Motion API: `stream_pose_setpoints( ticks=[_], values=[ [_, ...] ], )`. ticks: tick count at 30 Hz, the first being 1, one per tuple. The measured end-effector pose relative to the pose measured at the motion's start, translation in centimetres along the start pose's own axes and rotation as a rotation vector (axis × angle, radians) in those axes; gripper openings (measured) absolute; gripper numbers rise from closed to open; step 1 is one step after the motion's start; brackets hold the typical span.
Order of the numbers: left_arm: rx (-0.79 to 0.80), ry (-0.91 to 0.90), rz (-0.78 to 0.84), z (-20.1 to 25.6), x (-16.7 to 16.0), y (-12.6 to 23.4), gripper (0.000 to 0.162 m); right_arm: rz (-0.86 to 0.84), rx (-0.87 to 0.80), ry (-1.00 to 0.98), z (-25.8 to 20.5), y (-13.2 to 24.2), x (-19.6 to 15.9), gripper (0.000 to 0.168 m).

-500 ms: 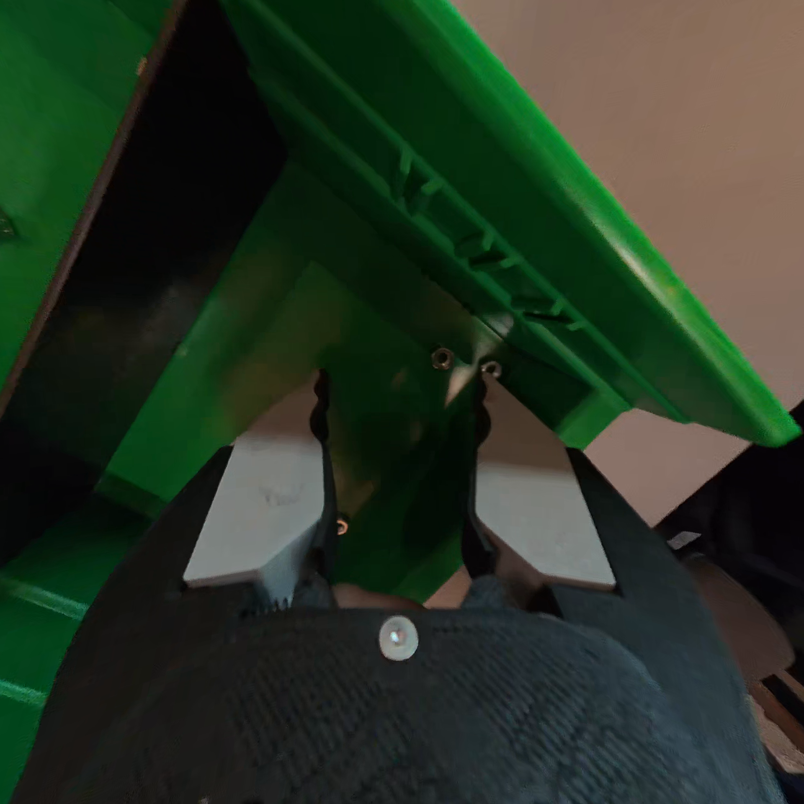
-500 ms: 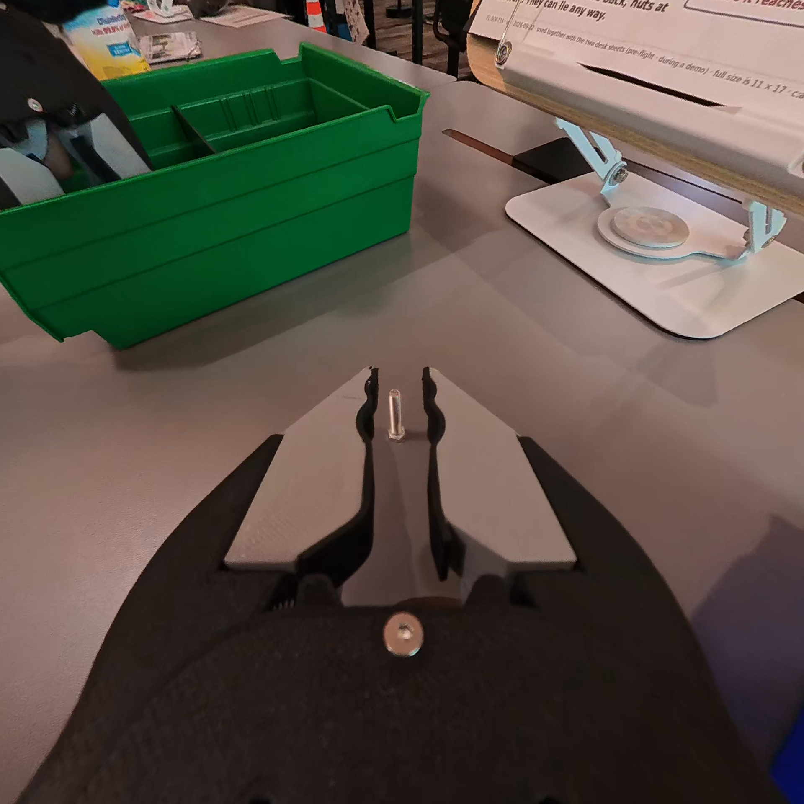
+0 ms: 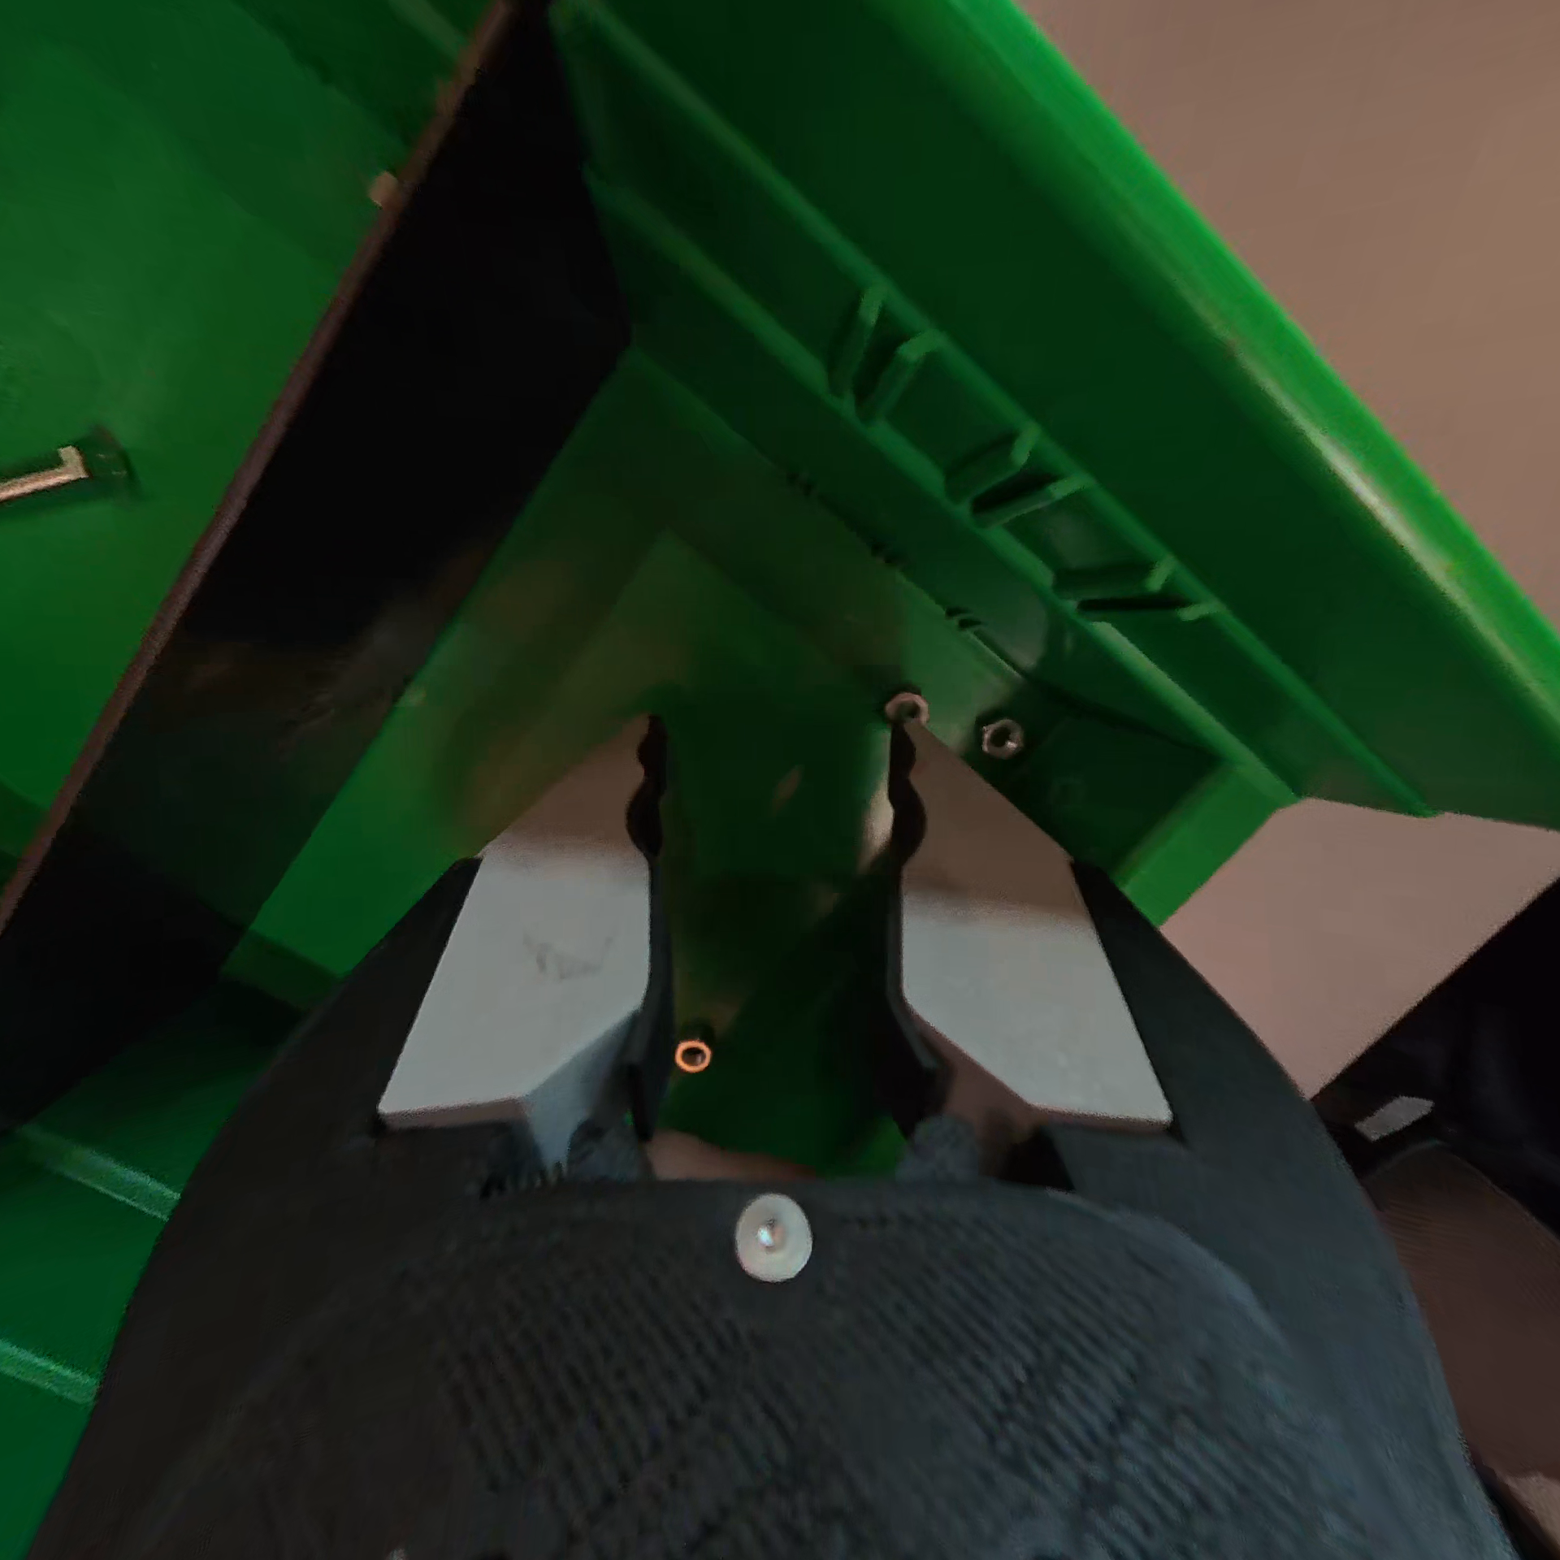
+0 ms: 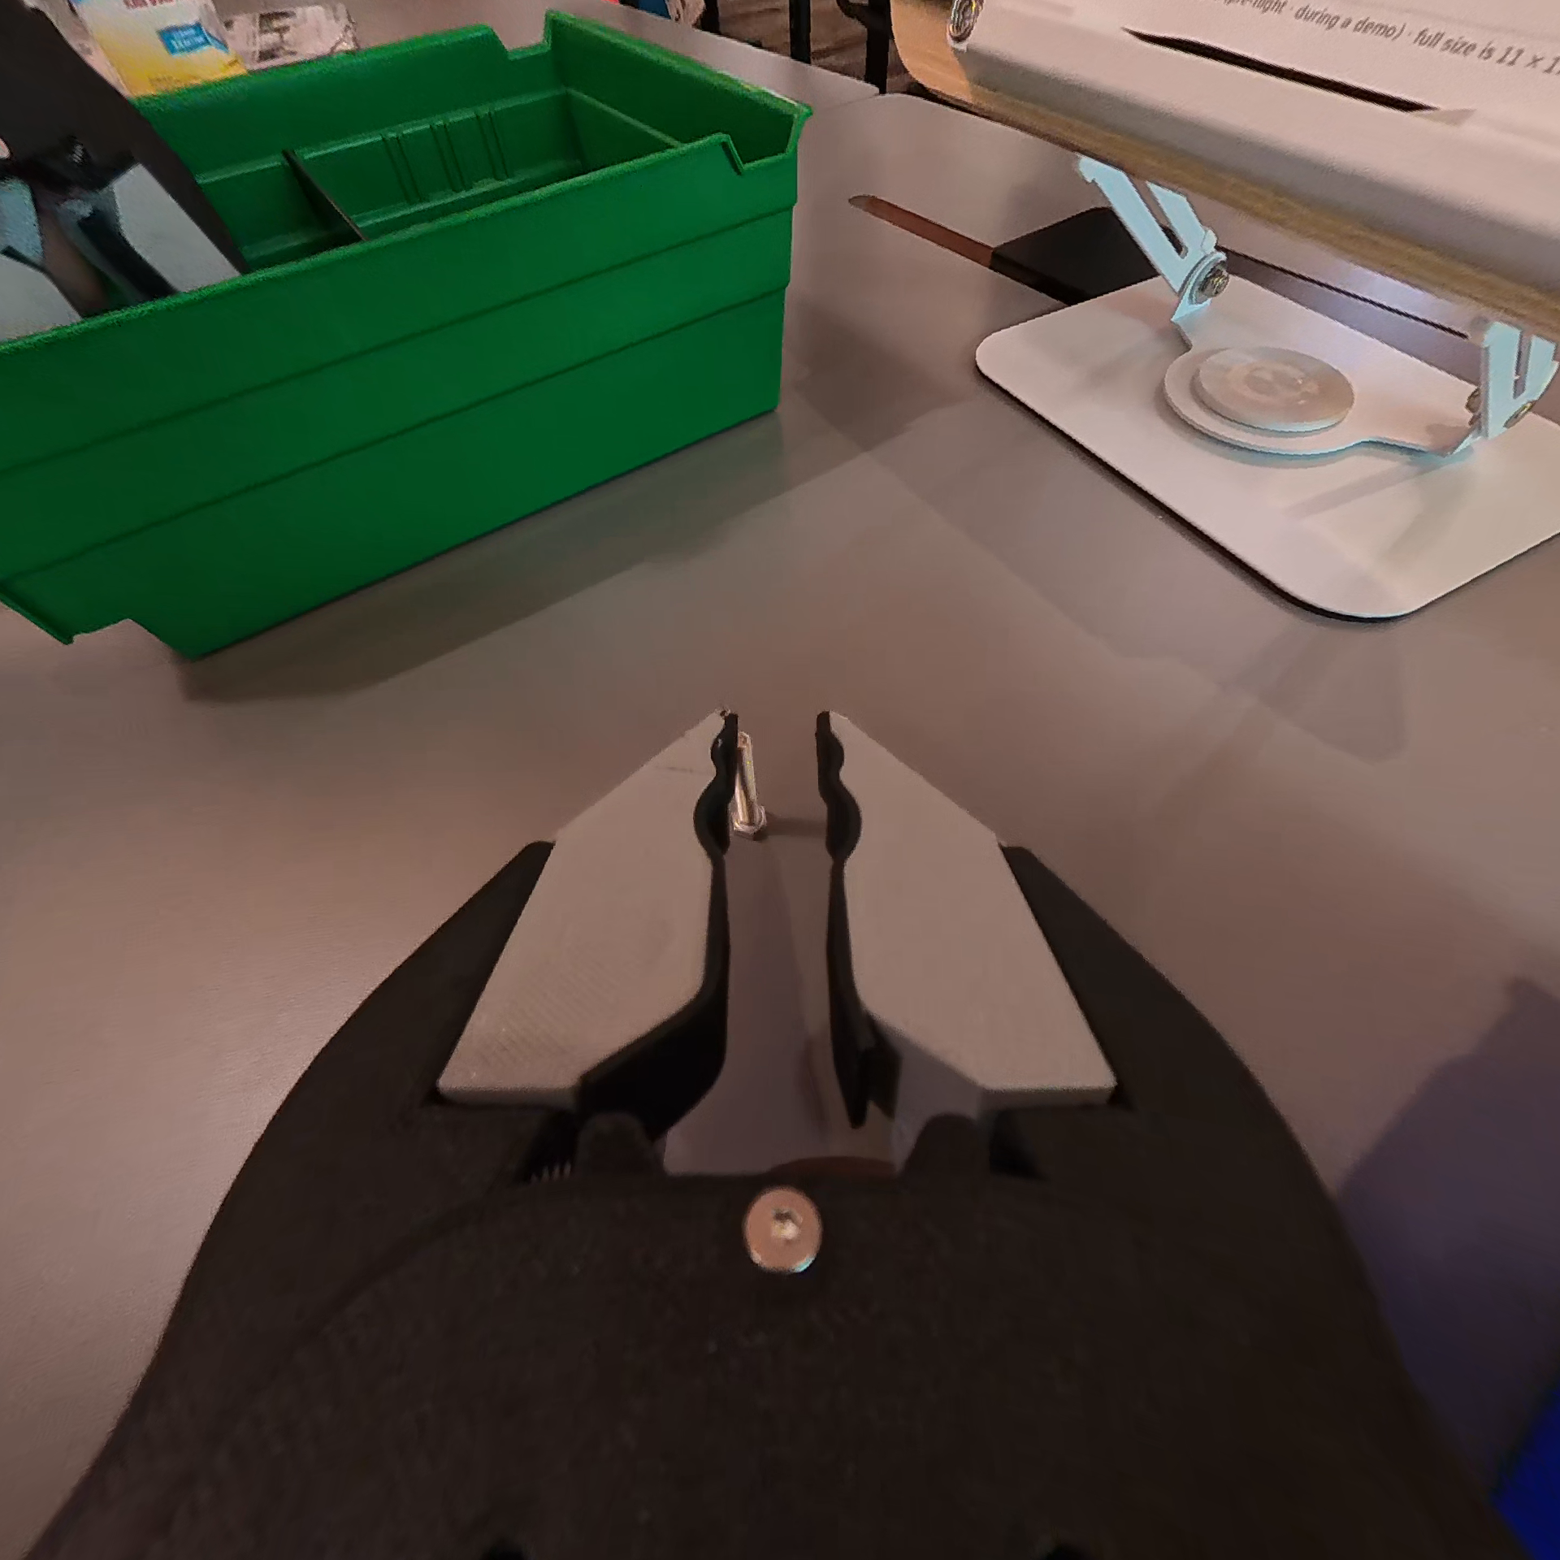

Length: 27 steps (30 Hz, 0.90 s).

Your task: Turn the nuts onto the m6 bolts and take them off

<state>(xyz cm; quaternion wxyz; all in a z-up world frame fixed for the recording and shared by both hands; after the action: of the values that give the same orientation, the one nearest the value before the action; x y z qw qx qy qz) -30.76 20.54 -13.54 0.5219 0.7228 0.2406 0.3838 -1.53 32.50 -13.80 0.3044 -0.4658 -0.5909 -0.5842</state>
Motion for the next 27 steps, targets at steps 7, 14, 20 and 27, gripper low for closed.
stream_pose_setpoints(
  ticks=[7, 14, 20, 27],
  values=[
    [0.106, -0.03, -0.016, -0.3, 0.6, 0.0, 0.048, -0.001, -0.005, -0.005, 0.2, 0.1, 0.0, 0.014],
    [0.098, 0.008, 0.018, -1.3, 0.3, 0.3, 0.048, -0.004, -0.004, -0.006, 0.2, 0.0, -0.1, 0.014],
    [0.035, -0.009, 0.065, -0.3, 0.2, 1.0, 0.049, -0.013, -0.002, -0.001, 0.2, -0.1, -0.2, 0.013],
    [0.019, -0.098, 0.051, 0.7, 0.1, 0.2, 0.043, -0.009, -0.005, -0.003, 0.2, 0.0, -0.1, 0.013]
  ],
)
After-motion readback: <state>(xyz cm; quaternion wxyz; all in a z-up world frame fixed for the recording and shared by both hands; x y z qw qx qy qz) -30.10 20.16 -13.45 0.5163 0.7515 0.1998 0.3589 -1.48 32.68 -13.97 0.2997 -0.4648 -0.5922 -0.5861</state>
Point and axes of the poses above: each gripper's, where its closed fingertips meet, y back along the fingers, x out of its top, z = x × y across the jaws, the point moved 9 cm from there along y, back along the fingers, and after that the axes turned 12 degrees about x, right-handed, at the moved point
